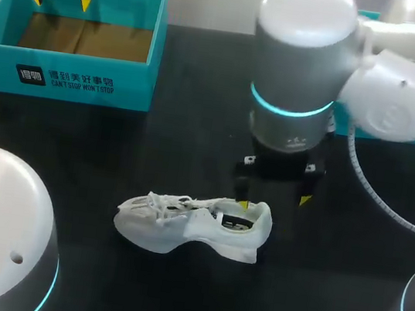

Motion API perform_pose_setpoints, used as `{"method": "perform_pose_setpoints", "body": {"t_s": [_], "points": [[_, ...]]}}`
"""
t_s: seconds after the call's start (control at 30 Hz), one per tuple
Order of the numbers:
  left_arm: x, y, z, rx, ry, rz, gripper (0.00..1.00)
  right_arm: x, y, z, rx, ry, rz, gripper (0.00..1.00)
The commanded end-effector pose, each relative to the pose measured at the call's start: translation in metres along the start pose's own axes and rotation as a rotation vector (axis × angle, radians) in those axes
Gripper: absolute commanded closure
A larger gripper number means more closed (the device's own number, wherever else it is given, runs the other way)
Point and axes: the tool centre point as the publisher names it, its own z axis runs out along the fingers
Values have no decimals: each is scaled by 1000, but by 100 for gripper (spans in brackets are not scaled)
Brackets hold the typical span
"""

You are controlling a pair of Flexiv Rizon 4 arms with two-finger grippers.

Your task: Take the shoe out of the shoebox, open the shoe tongue, remove and reinsert the insole, then place the shoe into the shoebox

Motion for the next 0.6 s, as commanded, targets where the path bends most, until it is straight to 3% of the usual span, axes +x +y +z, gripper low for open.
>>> {"method": "perform_pose_setpoints", "body": {"t_s": [0.03,0.3,0.4,0.6], "points": [[0,0,0,0,0,-1,0,-28,-8,-5,-25,294,-181,0],[0,0,0,0,0,-1,0,-28,-8,-5,-25,294,-181,0],[0,0,0,0,0,-1,0,-46,3,4,31,486,-214,0],[0,0,0,0,0,-1,0,-76,9,0,-17,632,-364,0]]}}
